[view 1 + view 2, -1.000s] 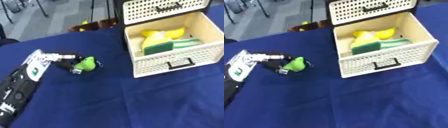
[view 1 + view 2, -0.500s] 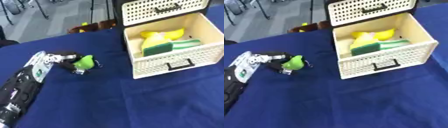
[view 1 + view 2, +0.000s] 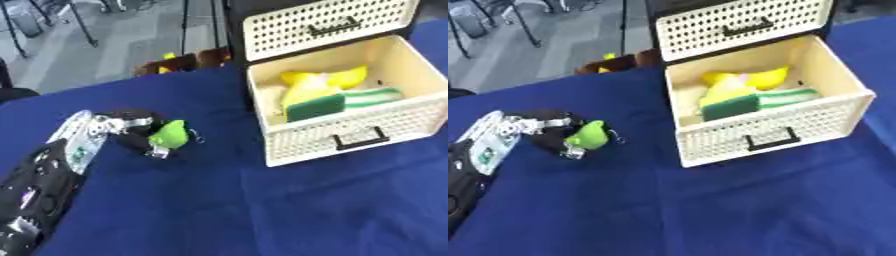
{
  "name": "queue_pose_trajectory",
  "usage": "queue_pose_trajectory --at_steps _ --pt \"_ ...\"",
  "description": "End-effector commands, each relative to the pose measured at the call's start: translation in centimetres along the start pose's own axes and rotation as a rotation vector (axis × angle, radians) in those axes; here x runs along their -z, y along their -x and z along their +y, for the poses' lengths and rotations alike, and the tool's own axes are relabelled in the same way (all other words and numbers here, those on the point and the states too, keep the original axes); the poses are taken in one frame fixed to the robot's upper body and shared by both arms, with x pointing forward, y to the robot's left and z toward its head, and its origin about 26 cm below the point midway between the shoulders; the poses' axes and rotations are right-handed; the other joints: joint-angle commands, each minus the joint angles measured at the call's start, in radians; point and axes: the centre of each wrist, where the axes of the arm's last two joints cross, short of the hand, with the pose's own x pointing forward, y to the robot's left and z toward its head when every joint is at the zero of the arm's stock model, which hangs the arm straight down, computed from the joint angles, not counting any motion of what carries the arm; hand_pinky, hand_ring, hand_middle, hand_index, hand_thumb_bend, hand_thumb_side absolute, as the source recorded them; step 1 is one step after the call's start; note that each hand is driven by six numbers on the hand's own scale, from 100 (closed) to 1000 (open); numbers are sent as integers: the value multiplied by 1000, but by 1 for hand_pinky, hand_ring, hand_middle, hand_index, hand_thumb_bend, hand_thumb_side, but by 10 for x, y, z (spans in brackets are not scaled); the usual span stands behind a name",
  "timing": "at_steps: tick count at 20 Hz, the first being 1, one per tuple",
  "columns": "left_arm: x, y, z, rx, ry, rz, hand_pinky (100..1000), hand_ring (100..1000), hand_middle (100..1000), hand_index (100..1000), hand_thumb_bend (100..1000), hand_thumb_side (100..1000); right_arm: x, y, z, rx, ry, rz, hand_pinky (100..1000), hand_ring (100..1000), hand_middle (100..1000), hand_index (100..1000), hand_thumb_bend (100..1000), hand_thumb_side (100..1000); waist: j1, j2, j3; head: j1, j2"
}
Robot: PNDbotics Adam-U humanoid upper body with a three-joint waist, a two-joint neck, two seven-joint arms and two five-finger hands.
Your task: Pick up objects from table and place into drawer.
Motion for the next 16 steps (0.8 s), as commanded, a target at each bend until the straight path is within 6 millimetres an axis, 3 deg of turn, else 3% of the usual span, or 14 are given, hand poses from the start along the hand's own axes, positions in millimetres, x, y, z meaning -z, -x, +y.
queue_pose_trajectory --at_steps 1,8,16 --pt "-6 6 3 64 -19 58 707 833 774 880 501 736 7 -4 -1 19 16 -34 417 536 475 751 100 1000 -15 -12 1 4 -8" --pt "-4 -1 6 144 -92 76 669 790 738 845 505 741 6 -4 1 25 11 -25 416 533 473 750 100 1000 -13 -8 0 6 -13" --pt "1 -8 6 183 -171 112 566 700 621 742 381 754 5 -4 2 26 6 -9 414 530 470 750 100 1000 -6 -5 -1 13 -15"
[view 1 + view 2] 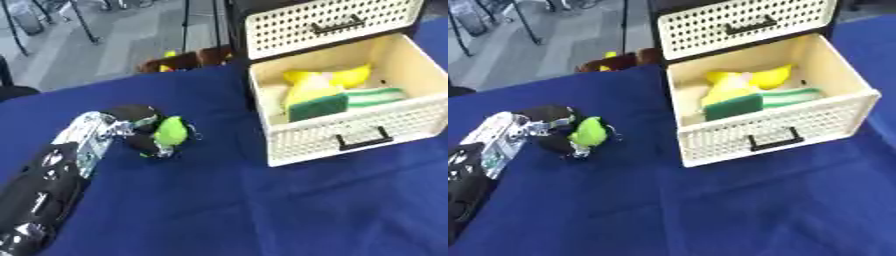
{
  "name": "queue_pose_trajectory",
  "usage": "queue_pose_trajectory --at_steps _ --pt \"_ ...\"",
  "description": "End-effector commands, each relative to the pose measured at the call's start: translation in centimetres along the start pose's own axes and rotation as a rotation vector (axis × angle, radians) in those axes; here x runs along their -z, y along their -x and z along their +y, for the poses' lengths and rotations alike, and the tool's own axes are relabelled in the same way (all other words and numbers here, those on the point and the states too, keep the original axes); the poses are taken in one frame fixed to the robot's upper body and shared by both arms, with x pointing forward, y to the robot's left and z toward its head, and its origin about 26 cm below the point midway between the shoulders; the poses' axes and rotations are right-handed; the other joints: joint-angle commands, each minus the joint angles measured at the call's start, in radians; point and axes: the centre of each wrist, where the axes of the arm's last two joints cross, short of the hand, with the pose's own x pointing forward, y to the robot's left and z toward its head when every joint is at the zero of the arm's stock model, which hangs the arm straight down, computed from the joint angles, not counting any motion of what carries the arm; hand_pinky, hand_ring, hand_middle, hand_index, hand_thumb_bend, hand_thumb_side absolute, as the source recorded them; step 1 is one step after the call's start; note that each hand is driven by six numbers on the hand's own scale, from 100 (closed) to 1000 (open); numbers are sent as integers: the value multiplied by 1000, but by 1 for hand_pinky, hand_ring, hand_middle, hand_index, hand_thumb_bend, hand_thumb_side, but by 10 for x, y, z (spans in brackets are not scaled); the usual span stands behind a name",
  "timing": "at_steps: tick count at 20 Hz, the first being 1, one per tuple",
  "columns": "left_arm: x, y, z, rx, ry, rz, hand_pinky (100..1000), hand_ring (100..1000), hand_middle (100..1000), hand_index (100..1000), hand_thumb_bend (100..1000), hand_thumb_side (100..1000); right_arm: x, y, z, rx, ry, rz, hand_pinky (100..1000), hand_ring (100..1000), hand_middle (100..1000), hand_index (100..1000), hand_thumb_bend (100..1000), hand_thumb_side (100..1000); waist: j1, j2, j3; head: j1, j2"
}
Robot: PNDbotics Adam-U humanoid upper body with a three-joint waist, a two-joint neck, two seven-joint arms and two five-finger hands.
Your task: Pick up objects from table and place into drawer.
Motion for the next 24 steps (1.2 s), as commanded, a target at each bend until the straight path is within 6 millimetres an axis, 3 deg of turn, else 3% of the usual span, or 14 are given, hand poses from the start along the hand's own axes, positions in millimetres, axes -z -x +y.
queue_pose_trajectory --at_steps 1,5,16,24 --pt "-2 3 6 34 -41 33 557 691 613 736 394 748 8 -5 0 16 5 -31 414 530 470 750 100 1000 -7 -15 -1 5 -10" --pt "-1 2 3 46 -41 37 542 672 590 716 429 691 9 -5 0 20 9 -30 413 530 470 749 100 1000 -4 -14 -4 6 -8" --pt "-5 2 10 58 -146 51 407 556 481 600 173 643 4 -4 0 13 -6 -1 410 526 467 749 100 1000 -6 -19 -5 7 -5" --pt "-14 1 21 101 -236 54 367 526 454 565 154 594 3 -4 -1 9 -5 19 411 526 465 748 100 1000 -8 -32 -4 6 0"
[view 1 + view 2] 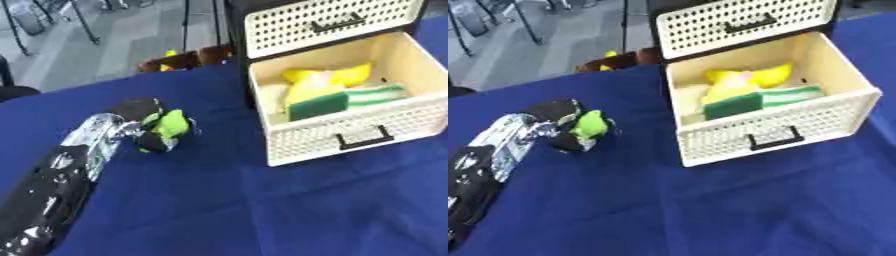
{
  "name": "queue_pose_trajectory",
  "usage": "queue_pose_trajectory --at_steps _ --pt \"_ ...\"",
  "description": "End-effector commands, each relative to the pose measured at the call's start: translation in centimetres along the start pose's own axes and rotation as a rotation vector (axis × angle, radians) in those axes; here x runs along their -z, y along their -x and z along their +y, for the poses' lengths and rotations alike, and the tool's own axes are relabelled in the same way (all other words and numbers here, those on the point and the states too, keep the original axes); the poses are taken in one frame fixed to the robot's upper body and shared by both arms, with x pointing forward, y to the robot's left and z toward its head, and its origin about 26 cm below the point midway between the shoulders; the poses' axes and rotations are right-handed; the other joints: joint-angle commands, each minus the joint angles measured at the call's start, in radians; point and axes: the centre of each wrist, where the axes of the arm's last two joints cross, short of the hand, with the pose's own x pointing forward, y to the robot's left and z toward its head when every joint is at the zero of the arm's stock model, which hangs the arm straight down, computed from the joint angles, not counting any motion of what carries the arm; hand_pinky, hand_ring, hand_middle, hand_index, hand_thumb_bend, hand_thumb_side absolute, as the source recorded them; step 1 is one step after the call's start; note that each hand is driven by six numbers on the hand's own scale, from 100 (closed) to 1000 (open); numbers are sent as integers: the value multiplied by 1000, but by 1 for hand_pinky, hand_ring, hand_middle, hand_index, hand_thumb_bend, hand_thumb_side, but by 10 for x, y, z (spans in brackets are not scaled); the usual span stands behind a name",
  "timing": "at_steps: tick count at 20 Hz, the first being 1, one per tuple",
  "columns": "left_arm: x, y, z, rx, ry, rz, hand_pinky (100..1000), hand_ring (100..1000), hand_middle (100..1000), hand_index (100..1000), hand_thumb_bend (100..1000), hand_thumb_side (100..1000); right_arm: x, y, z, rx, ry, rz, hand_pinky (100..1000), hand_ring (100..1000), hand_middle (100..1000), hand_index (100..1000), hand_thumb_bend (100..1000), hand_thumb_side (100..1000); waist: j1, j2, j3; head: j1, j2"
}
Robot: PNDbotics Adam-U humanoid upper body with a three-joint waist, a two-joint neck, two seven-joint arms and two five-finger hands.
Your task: Pick up objects from table and place into drawer.
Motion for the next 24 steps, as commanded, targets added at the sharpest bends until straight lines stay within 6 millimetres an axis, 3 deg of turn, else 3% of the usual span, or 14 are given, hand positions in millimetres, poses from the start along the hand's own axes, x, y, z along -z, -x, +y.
queue_pose_trajectory --at_steps 1,7,15,24 --pt "-10 12 22 32 -67 19 362 523 451 560 154 591 7 -5 -1 10 5 -27 411 526 464 748 100 1000 -14 -29 2 1 0" --pt "-24 14 44 -2 -133 -13 313 497 427 540 132 594 6 -4 -3 2 12 -16 411 526 463 748 100 1000 -12 -40 7 -5 5" --pt "-60 21 76 -104 -200 -93 267 472 402 520 100 627 7 -4 -4 -1 15 -17 412 528 464 747 100 1000 -7 -46 13 -10 6" --pt "-83 5 128 -277 -265 -236 240 457 391 511 100 664 8 -4 -4 -2 22 -17 412 527 463 746 100 1000 -5 -43 15 -4 7"
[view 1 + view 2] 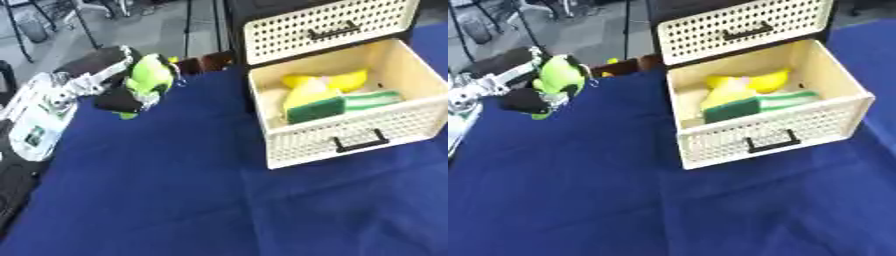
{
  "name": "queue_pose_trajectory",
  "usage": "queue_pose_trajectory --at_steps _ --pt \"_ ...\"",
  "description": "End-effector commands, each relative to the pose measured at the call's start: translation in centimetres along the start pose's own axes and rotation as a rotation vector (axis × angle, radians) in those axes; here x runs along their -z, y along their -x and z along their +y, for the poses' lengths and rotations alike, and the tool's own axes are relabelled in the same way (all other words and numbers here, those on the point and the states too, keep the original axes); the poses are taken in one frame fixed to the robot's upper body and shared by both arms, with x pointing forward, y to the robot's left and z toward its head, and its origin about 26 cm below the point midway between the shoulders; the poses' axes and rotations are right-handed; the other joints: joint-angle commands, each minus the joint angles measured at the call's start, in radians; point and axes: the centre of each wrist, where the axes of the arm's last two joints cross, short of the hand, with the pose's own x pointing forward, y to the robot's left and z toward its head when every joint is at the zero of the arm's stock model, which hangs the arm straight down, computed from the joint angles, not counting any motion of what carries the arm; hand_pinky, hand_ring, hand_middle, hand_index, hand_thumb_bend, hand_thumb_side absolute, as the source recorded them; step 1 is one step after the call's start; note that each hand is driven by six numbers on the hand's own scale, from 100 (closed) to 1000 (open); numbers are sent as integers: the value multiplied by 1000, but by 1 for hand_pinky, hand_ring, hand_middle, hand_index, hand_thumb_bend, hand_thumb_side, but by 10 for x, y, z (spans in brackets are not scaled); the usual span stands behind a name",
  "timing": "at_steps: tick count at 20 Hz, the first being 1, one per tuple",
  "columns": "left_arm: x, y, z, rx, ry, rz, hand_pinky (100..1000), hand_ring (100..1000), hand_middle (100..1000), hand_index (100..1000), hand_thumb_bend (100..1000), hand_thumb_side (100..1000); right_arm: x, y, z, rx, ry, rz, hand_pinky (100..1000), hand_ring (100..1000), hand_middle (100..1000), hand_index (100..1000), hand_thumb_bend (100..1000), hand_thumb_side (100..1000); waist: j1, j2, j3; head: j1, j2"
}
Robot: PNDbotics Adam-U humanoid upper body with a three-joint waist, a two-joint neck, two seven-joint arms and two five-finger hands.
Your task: Pick up objects from table and place into drawer.
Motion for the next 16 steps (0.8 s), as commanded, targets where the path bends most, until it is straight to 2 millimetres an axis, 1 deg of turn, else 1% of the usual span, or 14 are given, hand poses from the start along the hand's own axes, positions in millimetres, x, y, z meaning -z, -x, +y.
queue_pose_trajectory --at_steps 1,4,8,16 --pt "-5 -12 32 -8 -46 -45 236 455 389 509 100 668 10 -6 -1 12 9 -39 412 527 463 746 100 1000 -5 -18 -1 6 1" --pt "2 -25 40 -58 -54 -102 229 451 386 505 100 677 11 -6 -1 13 14 -38 412 527 462 746 100 1000 -2 -17 -4 11 0" --pt "12 -38 44 -131 -57 -164 222 447 384 503 100 695 12 -6 0 13 20 -35 411 526 461 746 100 1000 4 -15 -10 19 0" --pt "41 -59 41 -281 -44 -271 211 439 375 496 100 721 18 -7 1 17 41 -32 412 527 461 745 100 1000 18 -11 -29 36 -8"
